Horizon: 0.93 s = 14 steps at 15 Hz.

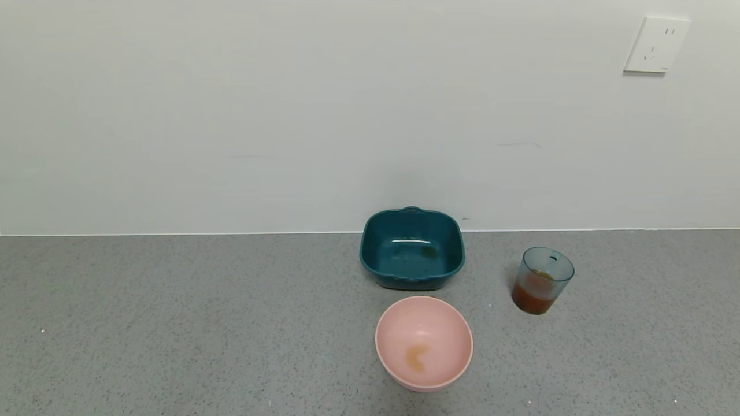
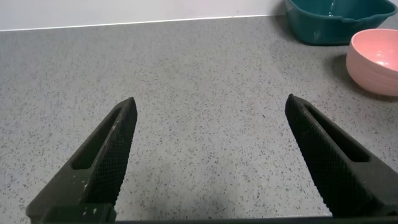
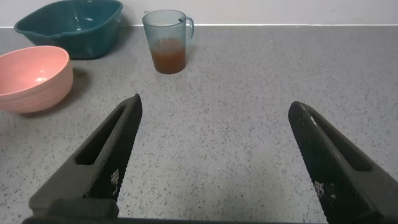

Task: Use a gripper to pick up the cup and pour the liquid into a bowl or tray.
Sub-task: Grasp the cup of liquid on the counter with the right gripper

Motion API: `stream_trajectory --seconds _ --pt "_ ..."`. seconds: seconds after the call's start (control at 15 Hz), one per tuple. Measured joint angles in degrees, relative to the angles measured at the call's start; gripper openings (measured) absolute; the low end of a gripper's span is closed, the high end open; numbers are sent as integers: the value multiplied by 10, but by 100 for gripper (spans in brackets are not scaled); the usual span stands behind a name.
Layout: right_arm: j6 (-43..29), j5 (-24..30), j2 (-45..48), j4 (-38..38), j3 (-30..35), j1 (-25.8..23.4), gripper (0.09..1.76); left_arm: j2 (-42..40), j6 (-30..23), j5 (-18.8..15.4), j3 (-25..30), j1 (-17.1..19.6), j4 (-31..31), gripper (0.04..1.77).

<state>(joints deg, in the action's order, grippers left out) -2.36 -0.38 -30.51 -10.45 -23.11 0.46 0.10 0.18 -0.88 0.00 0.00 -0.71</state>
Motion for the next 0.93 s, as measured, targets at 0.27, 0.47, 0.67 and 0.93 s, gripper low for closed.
stream_trajectory --seconds 0.27,0.47,0.67,0.93 --pt "0 0 0 0 0 0 171 0 0 0 0 0 0 172" --pt "0 0 0 0 0 0 171 0 0 0 0 0 0 172" --pt "0 0 0 0 0 0 171 0 0 0 0 0 0 172" --pt "0 0 -11 0 -4 0 171 0 0 0 0 0 0 172"
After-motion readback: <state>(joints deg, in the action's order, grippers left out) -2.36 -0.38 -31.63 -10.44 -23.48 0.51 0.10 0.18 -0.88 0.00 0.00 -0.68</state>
